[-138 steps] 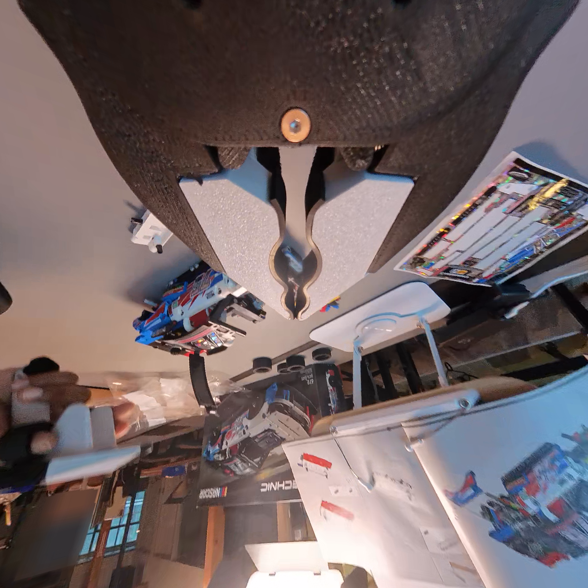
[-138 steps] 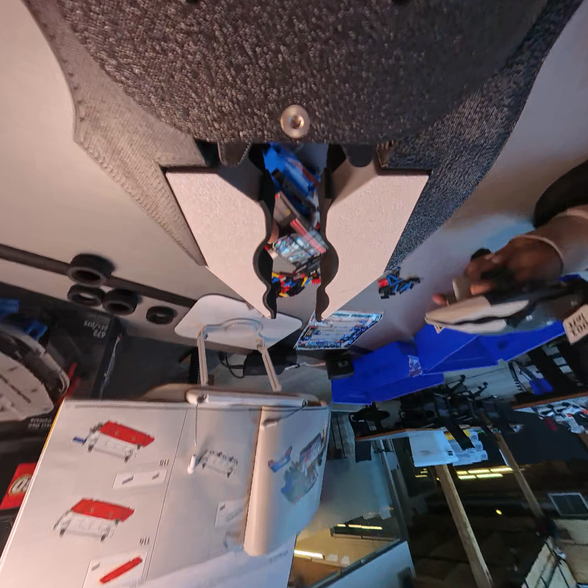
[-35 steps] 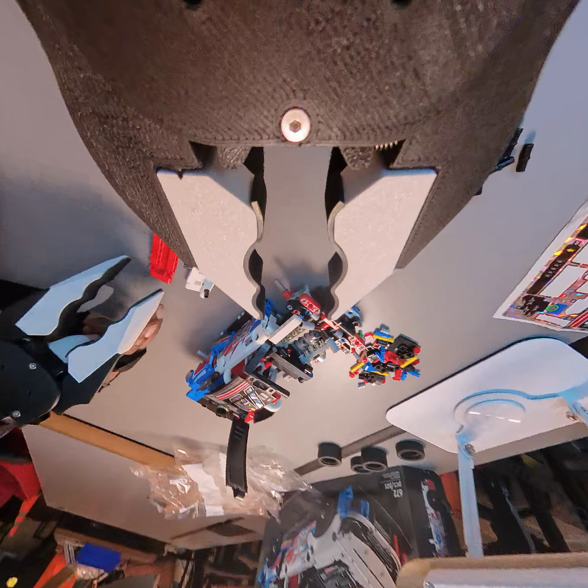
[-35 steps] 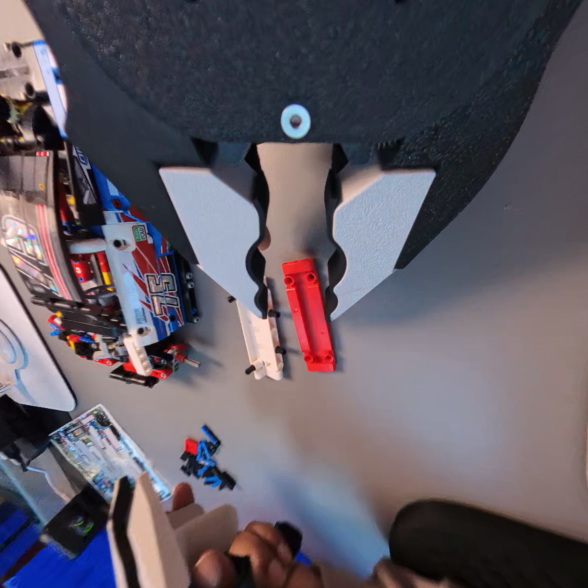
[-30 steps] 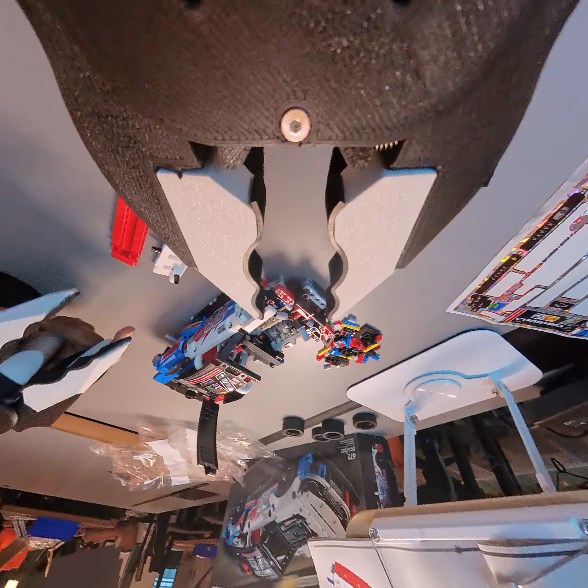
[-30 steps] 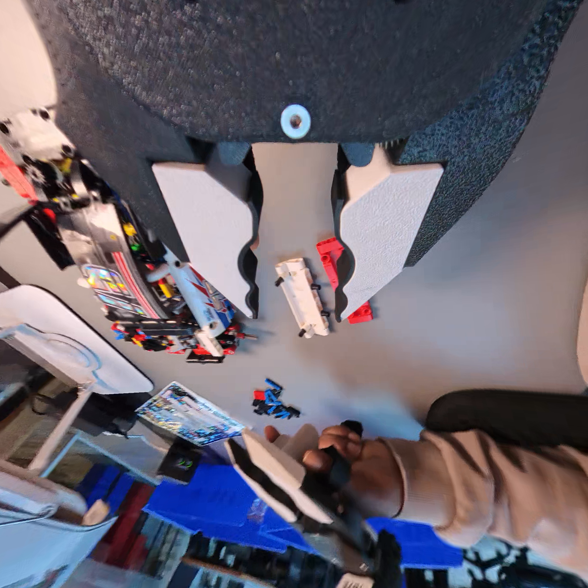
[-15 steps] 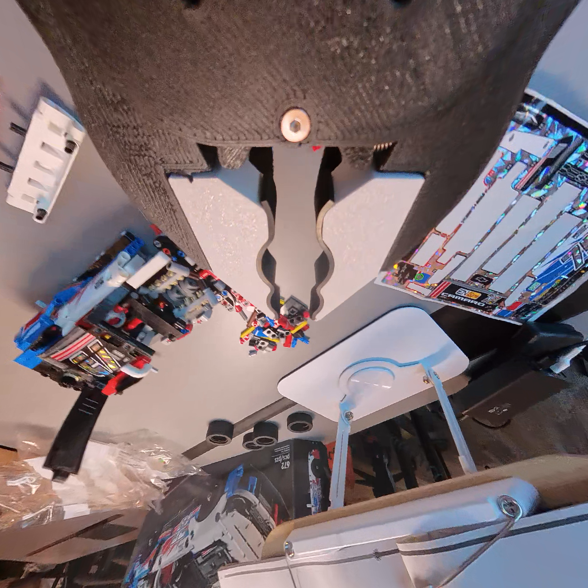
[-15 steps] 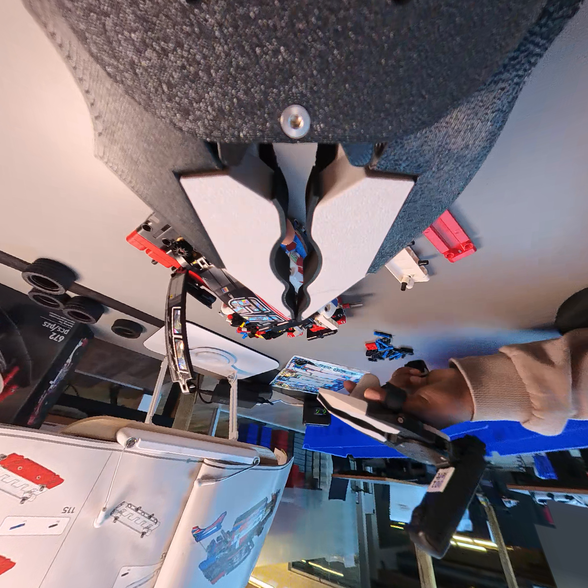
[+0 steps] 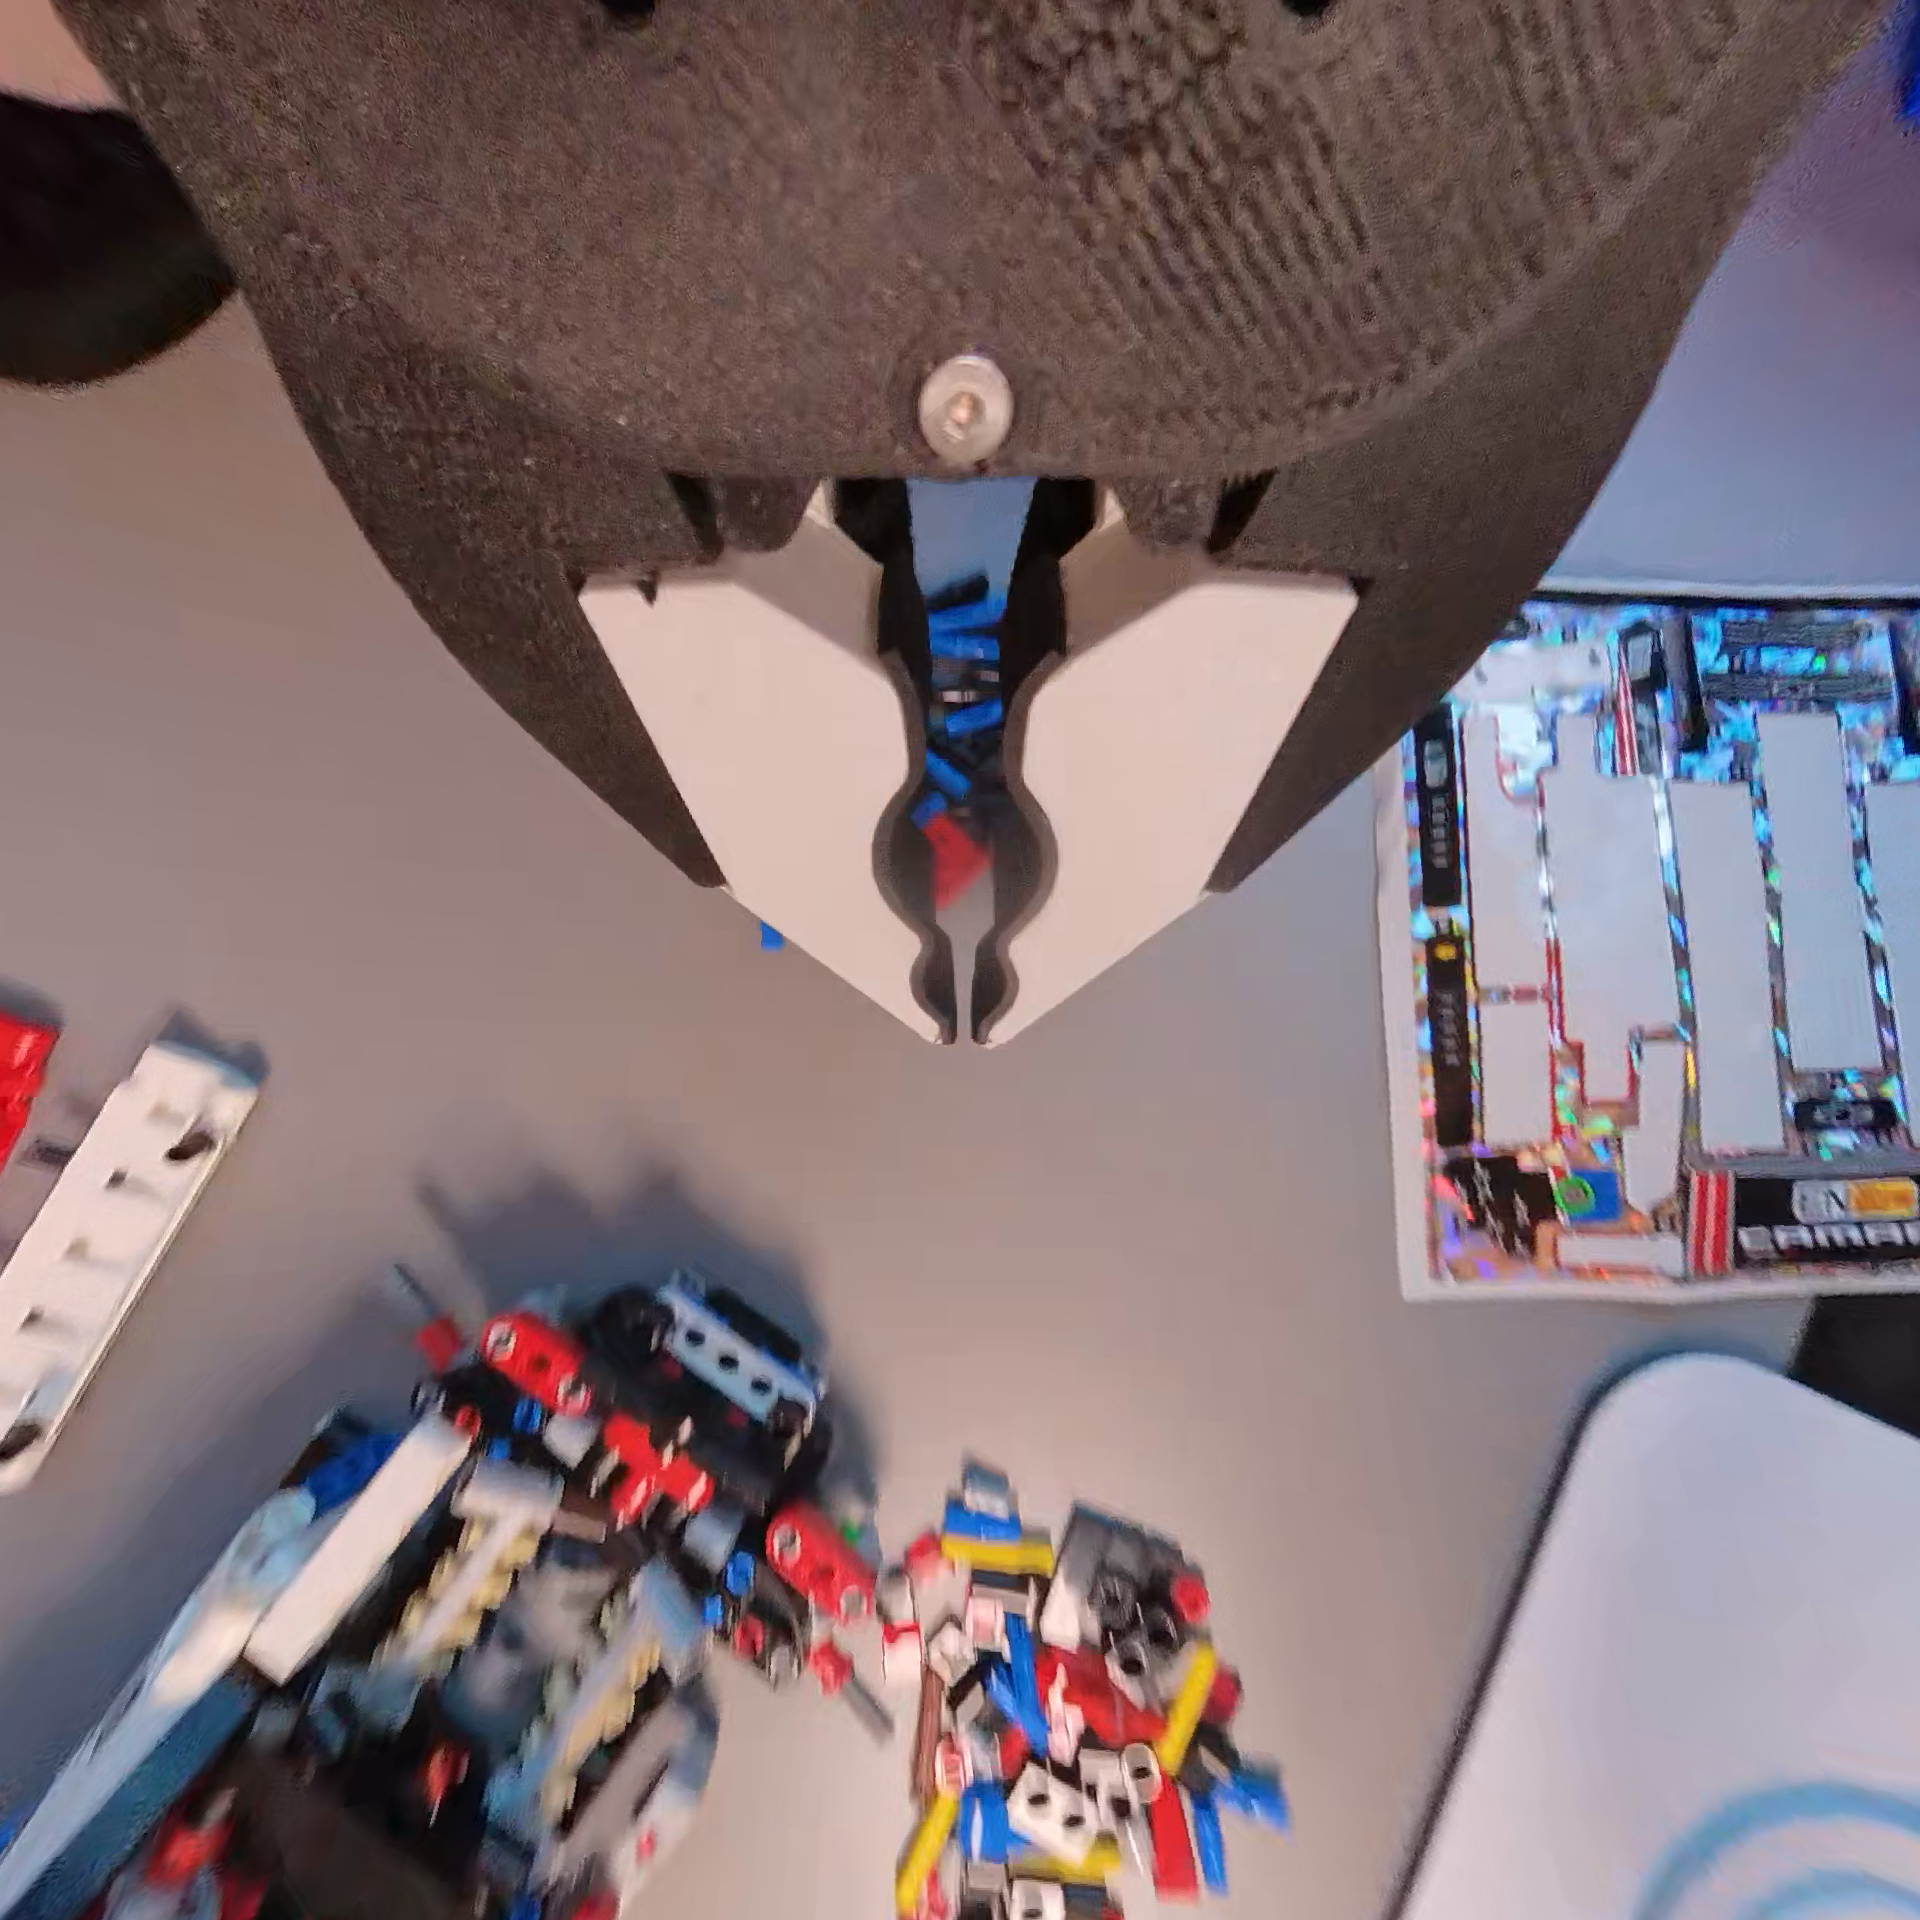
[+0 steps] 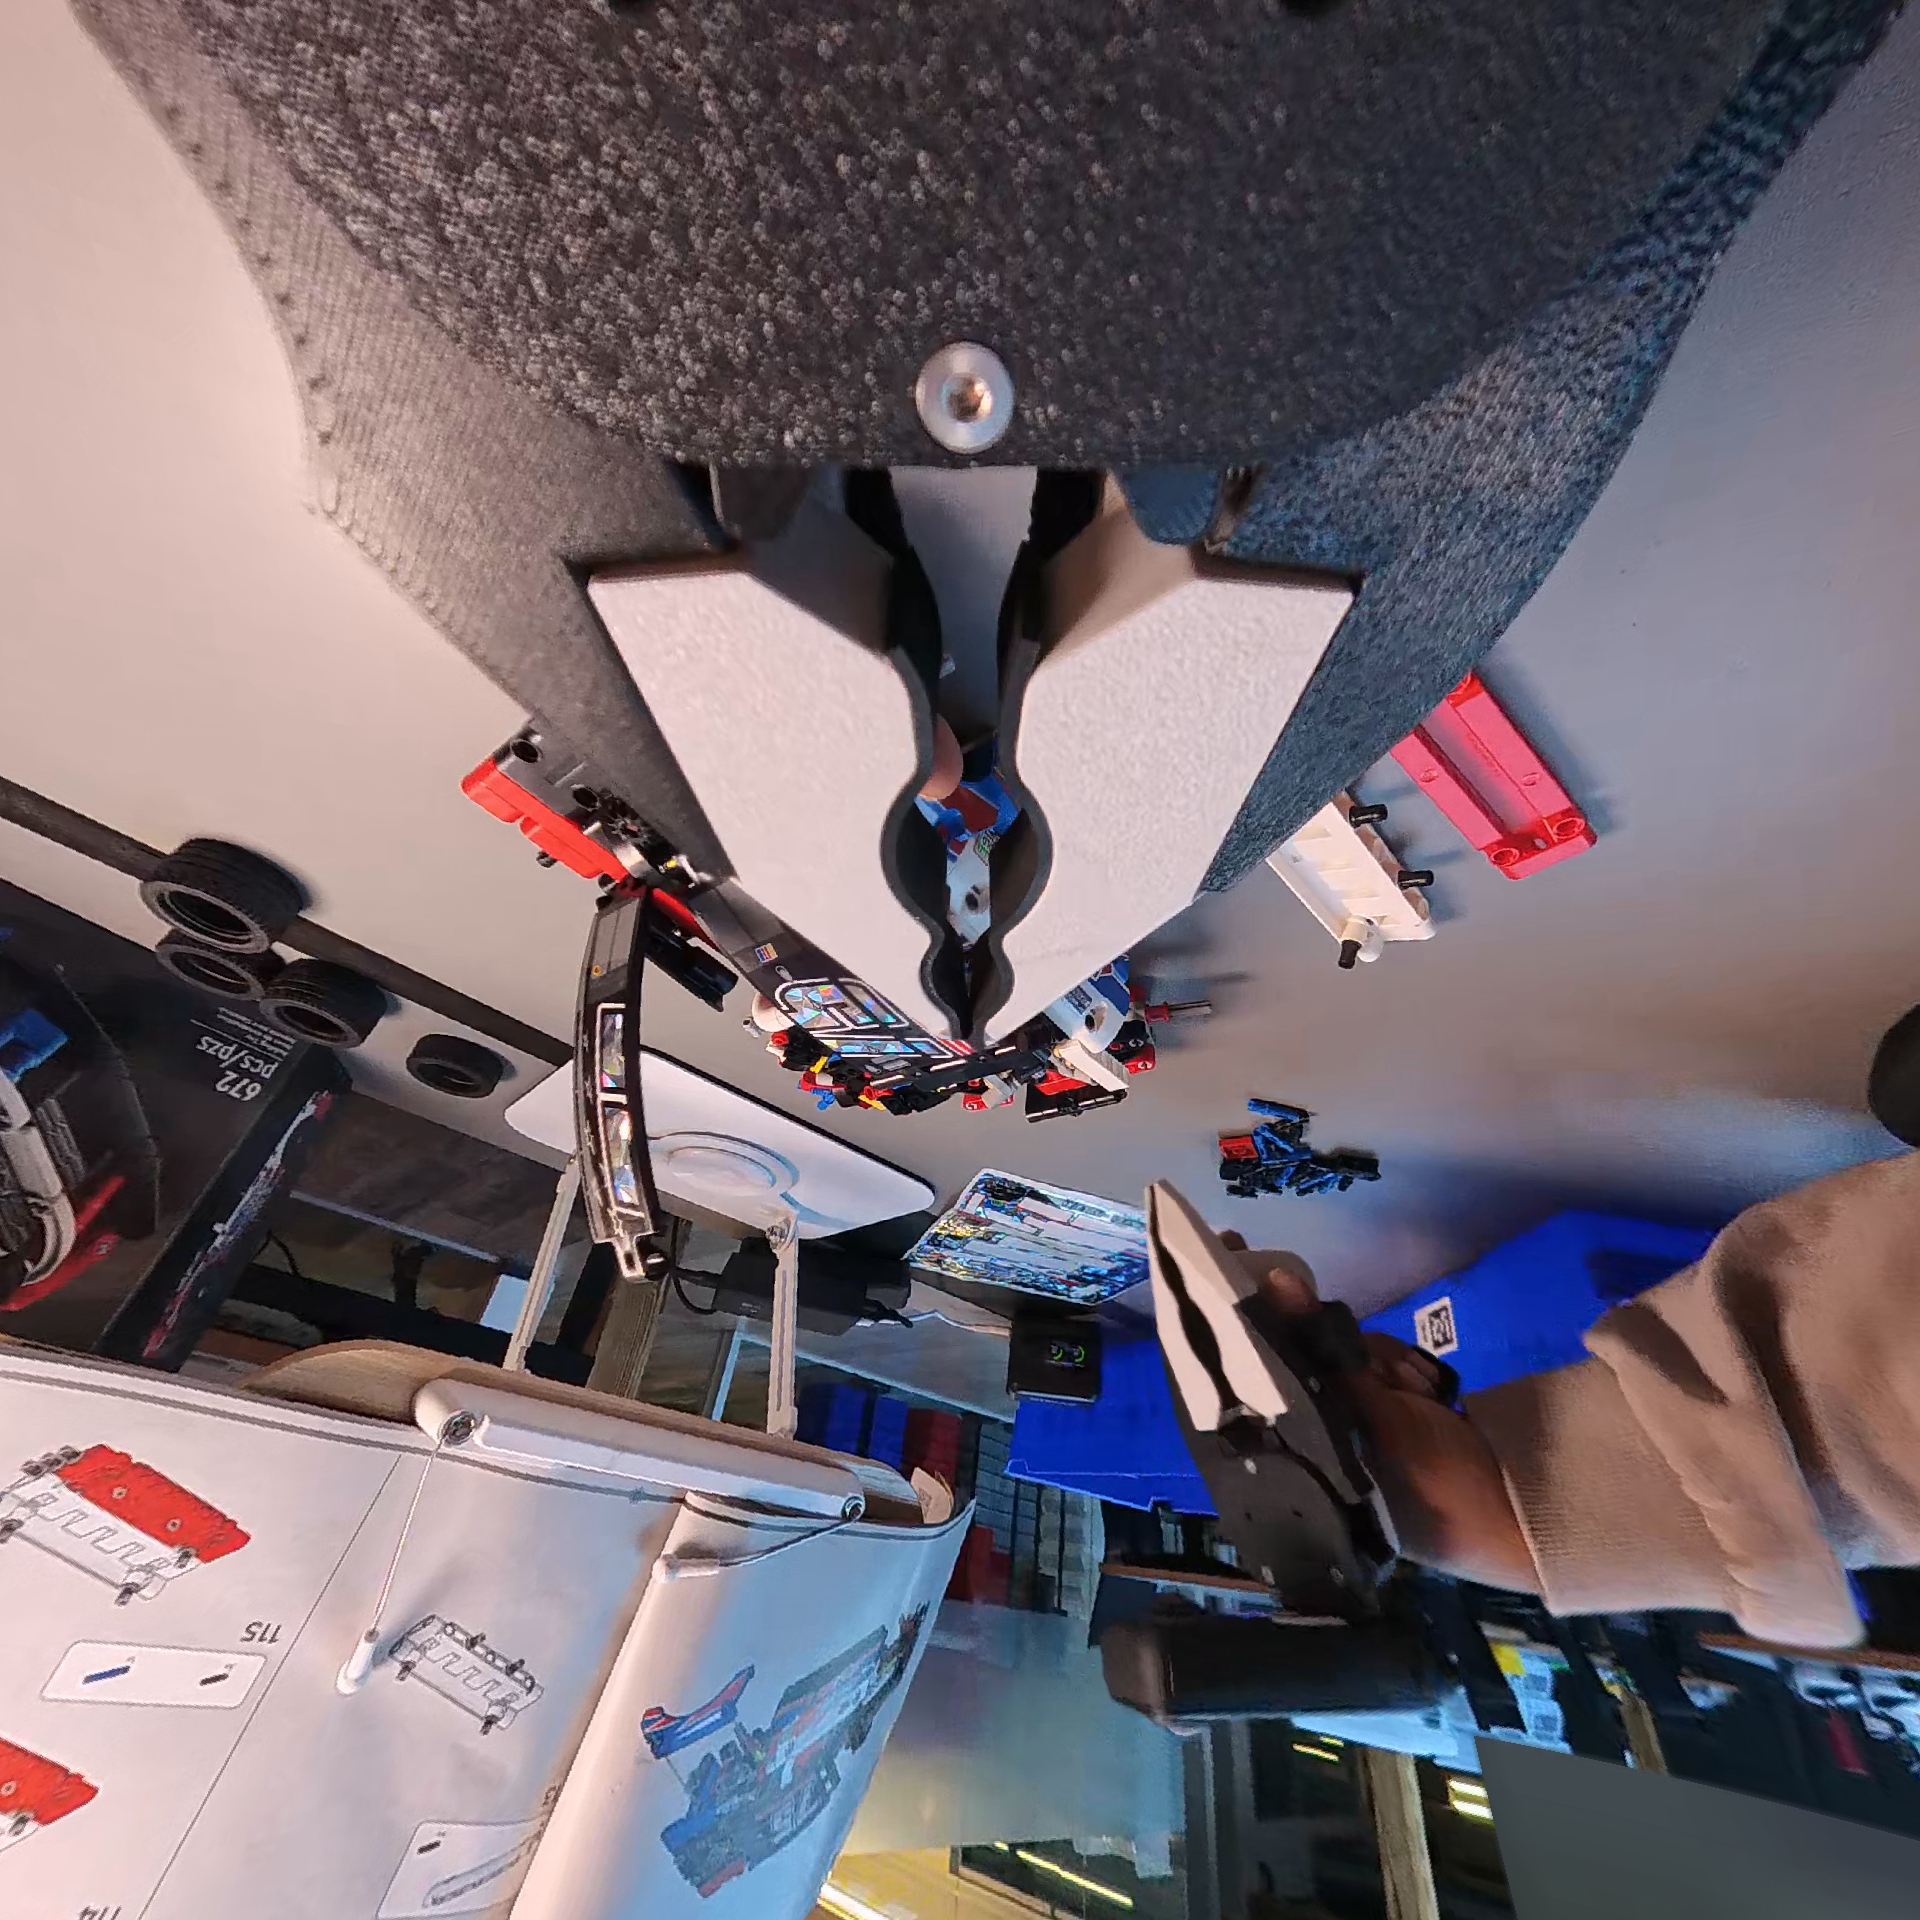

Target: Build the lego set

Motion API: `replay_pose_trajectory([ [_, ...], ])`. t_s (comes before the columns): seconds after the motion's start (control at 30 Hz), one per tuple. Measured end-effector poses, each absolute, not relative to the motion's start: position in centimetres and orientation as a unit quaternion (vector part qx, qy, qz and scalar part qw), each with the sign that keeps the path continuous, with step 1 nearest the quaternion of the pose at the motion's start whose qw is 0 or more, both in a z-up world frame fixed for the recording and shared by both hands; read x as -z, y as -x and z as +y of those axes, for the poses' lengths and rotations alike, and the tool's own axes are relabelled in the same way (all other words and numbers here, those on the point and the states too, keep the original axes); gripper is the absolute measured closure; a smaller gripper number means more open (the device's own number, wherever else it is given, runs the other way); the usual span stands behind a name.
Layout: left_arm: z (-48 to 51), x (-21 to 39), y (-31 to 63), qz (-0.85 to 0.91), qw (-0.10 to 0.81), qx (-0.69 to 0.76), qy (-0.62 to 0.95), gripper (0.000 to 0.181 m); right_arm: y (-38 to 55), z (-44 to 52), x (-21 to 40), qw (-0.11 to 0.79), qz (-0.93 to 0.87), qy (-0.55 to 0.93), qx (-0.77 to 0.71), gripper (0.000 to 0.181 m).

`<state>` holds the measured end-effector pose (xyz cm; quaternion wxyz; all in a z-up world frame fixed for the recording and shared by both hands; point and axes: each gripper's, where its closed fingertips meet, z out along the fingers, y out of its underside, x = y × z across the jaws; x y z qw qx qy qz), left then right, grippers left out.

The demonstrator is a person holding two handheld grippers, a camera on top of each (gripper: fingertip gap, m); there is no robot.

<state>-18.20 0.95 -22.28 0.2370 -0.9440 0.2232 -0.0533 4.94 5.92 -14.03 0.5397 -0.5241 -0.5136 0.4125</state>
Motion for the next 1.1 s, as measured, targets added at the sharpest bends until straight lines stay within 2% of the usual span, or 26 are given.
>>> replay_pose_trajectory([
  [0.03,-0.5,22.9,18.7,0.231,0.203,0.041,0.951,0.175,-4.9,5.9,14.2,0.538,-0.516,0.525,-0.412,0.181],
  [0.1,-3.4,23.7,18.7,0.251,0.146,0.053,0.956,0.169,-4.8,5.7,14.4,0.535,-0.521,0.524,-0.409,0.181],
  [0.27,-6.6,24.6,18.2,0.274,0.103,0.069,0.954,0.167,-4.8,5.9,14.6,0.536,-0.523,0.525,-0.403,0.181],
  [1.1,-5.5,25.2,17.2,0.335,0.149,0.059,0.928,0.167,-4.7,5.7,15.4,0.523,-0.537,0.529,-0.398,0.181],
])
